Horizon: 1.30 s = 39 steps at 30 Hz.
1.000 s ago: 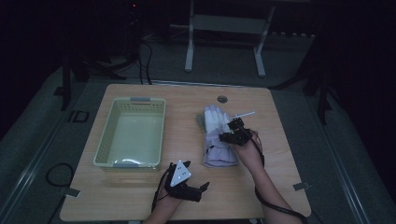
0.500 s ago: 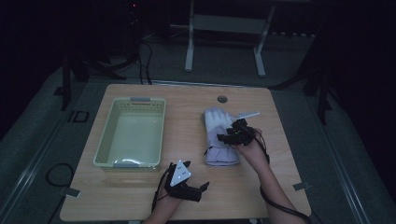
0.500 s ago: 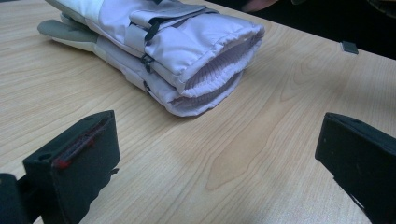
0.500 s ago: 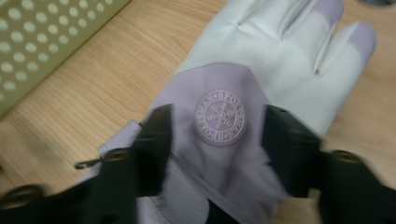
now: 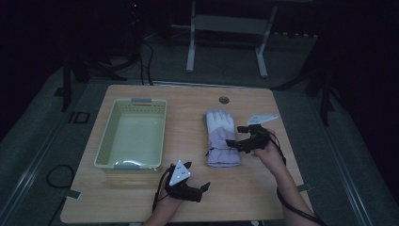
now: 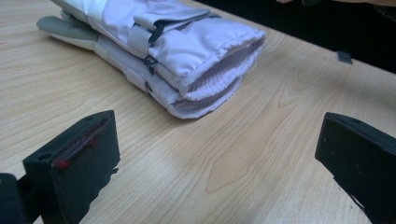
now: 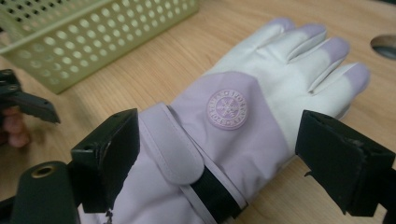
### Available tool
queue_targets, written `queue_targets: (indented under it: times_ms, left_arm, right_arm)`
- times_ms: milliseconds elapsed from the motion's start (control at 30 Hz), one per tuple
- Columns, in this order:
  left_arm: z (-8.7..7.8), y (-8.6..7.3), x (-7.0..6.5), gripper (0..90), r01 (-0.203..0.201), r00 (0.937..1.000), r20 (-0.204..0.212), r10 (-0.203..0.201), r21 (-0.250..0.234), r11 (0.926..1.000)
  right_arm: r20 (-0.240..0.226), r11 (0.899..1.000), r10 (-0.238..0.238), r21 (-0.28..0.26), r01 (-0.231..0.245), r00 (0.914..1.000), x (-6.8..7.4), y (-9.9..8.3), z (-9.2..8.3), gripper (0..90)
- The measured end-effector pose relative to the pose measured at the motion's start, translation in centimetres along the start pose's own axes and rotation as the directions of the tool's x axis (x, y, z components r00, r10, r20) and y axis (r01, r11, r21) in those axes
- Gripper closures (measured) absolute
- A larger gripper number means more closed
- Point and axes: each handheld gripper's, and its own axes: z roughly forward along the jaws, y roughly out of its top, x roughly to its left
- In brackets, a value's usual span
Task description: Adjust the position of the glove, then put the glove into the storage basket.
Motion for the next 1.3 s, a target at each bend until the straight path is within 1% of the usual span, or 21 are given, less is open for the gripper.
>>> queue_targets:
  times_ms: [100,133,233,300,333,367,400,433,467,500,600,633,700,767,833,933,1000,1033,1133,1233,1300]
  left_arm:
    - [0.1,0.1,0.2,0.0,0.010,0.9999,0.014,-0.010,0.003,0.9999]
    - [0.2,0.2,0.2,0.0,0.008,0.9996,0.028,-0.008,0.020,0.9998]
    - [0.3,0.8,0.1,0.0,0.002,0.9980,0.063,-0.005,0.043,0.9991]
    - [0.4,1.5,0.0,0.0,-0.009,0.9963,0.086,0.003,0.064,0.9979]
    - [0.5,1.9,-0.2,0.0,-0.029,0.9954,0.092,0.024,0.055,0.9980]
    - [0.6,2.2,-0.4,0.0,-0.054,0.9958,0.077,0.050,0.048,0.9974]
    - [0.7,2.7,-0.5,0.0,-0.081,0.9955,0.053,0.078,0.059,0.9949]
    - [0.8,3.0,-0.6,0.0,-0.095,0.9950,0.035,0.094,0.059,0.9937]
    - [1.0,3.6,-0.7,0.0,-0.098,0.9951,0.024,0.096,0.087,0.9914]
    - [1.1,3.9,-0.7,0.0,-0.090,0.9959,0.019,0.088,0.087,0.9921]
    - [1.1,5.3,-0.7,0.0,-0.048,0.9983,-0.028,0.052,0.106,0.9932]
    - [1.1,5.9,-0.7,0.0,-0.042,0.9987,-0.027,0.044,0.086,0.9954]
    - [1.2,6.8,-0.6,0.0,-0.034,0.9994,-0.005,0.035,0.070,0.9970]
    - [1.5,7.8,-0.3,0.0,-0.021,0.9995,0.026,0.020,0.054,0.9983]
    - [2.0,8.7,-0.2,0.0,-0.064,0.9979,-0.007,0.065,0.037,0.9973]
    - [2.9,9.9,0.6,0.0,-0.091,0.9956,-0.020,0.092,0.047,0.9948]
    - [3.6,10.6,1.5,0.1,-0.056,0.9982,0.024,0.054,0.050,0.9972]
    - [3.9,10.9,1.9,0.1,-0.041,0.9971,0.066,0.038,0.043,0.9982]
    - [5.0,11.5,3.3,0.1,-0.034,0.9954,0.091,0.030,0.043,0.9985]
    - [6.4,11.7,4.6,0.1,-0.034,0.9979,0.057,0.030,0.085,0.9958]
    - [6.8,11.7,5.5,8.4,-0.033,0.9986,0.045,0.030,0.067,0.9972]
  right_arm:
    - [-0.024,0.999,0.030,0.031,-0.029,0.9993,-0.7,-0.1,-1.2,14.3]
    - [-0.018,0.999,0.010,0.032,-0.009,0.9998,-0.7,-0.2,-1.6,14.3]
    - [0.003,0.998,-0.043,-0.034,0.043,0.9991,-0.7,-0.4,-2.6,13.7]
    - [0.065,0.988,-0.111,-0.102,0.118,0.9917,-0.6,-0.5,-3.4,13.8]
    - [0.077,0.985,-0.119,-0.114,0.127,0.9899,-0.6,-0.5,-3.6,13.8]
    - [0.104,0.980,-0.123,-0.141,0.137,0.9869,-0.6,-0.6,-4.0,13.8]
    - [0.126,0.980,-0.127,-0.136,0.144,0.9838,-0.6,-0.6,-4.2,13.8]
    - [0.134,0.984,-0.122,-0.109,0.137,0.9835,-0.7,-0.6,-4.4,13.7]
    - [0.139,0.988,-0.107,-0.095,0.121,0.9845,-0.7,-0.6,-4.5,13.7]
    - [0.111,0.992,-0.080,-0.084,0.090,0.9906,-0.9,-0.6,-4.6,13.6]
    - [0.086,0.995,-0.038,-0.093,0.046,0.9956,-1.3,-0.8,-4.8,14.1]
    - [0.084,0.994,-0.032,-0.097,0.040,0.9960,-1.4,-0.8,-4.8,14.1]
    - [0.123,0.990,-0.052,-0.125,0.068,0.9910,-1.5,-0.9,-4.9,13.8]
    - [0.119,0.989,-0.054,-0.128,0.069,0.9914,-1.6,-0.9,-4.8,13.7]
    - [0.091,0.991,-0.051,-0.119,0.062,0.9945,-1.9,-0.8,-4.6,13.9]
    - [0.079,0.992,-0.029,-0.121,0.038,0.9965,-2.2,-0.8,-4.4,13.8]
    - [0.059,0.992,-0.018,-0.125,0.025,0.9981,-2.5,-0.8,-4.2,12.2]
    - [0.064,0.992,-0.010,-0.125,0.018,0.9979,-2.6,-0.8,-4.0,12.0]
    - [0.044,0.993,-0.022,-0.118,0.027,0.9988,-2.6,-0.8,-3.3,10.7]
    - [0.063,0.994,-0.033,-0.099,0.039,0.9975,-2.6,-0.7,-2.4,12.9]
    - [0.077,0.995,-0.039,-0.091,0.046,0.9963,-2.9,-0.6,-1.9,14.9]
